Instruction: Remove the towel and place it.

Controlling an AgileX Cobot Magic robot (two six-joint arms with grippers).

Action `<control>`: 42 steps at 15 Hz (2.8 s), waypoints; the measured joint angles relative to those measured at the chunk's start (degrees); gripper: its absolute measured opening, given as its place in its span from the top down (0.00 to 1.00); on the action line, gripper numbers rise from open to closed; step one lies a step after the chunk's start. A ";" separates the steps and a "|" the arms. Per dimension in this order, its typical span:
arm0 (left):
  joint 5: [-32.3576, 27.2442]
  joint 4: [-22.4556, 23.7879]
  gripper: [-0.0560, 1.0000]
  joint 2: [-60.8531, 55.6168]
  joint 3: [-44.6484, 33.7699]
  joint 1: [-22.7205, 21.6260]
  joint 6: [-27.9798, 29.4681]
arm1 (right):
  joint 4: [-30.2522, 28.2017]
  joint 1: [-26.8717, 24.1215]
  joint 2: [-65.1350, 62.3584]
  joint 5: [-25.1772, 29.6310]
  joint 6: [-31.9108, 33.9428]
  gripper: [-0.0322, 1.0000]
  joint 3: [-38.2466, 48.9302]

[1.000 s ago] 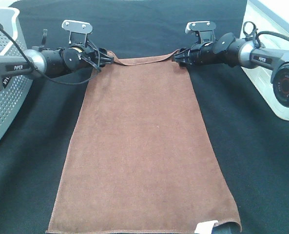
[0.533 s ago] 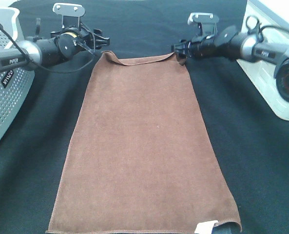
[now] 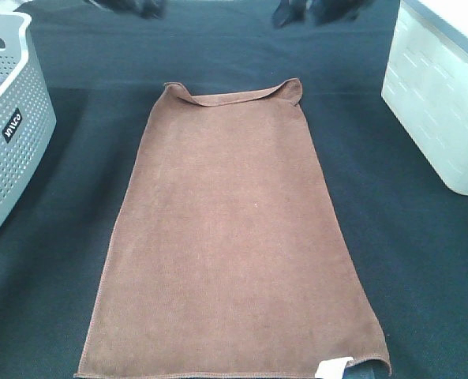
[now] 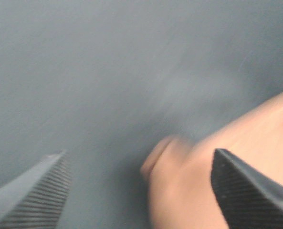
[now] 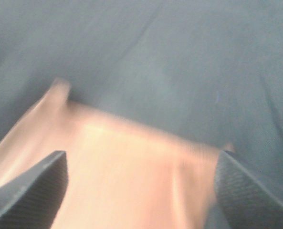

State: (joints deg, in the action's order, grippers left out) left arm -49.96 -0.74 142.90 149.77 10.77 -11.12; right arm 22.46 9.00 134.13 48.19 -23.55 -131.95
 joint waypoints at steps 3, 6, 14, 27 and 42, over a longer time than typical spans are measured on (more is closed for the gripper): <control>-14.67 10.08 0.21 -6.07 0.69 -3.44 6.19 | -13.58 -0.11 -9.63 9.63 12.20 0.21 -0.11; -19.14 9.17 0.20 -8.14 0.69 -6.13 8.31 | -17.59 -0.23 -14.61 18.11 15.47 0.21 -0.11; -19.65 2.06 0.25 -23.55 -15.13 -13.06 11.46 | -18.51 -0.23 -35.52 21.20 21.60 0.22 21.83; -9.57 5.10 0.25 -99.41 -91.96 -13.06 11.12 | -18.39 -0.23 -108.00 21.89 28.82 0.22 82.56; -9.17 4.76 0.26 -143.18 -121.24 -13.06 10.66 | -20.74 -0.06 -134.42 13.01 21.20 0.22 102.16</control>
State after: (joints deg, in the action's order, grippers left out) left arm -59.13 4.01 -0.29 28.53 -2.29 -0.46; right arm 1.72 8.94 -0.29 61.19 -2.35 -29.79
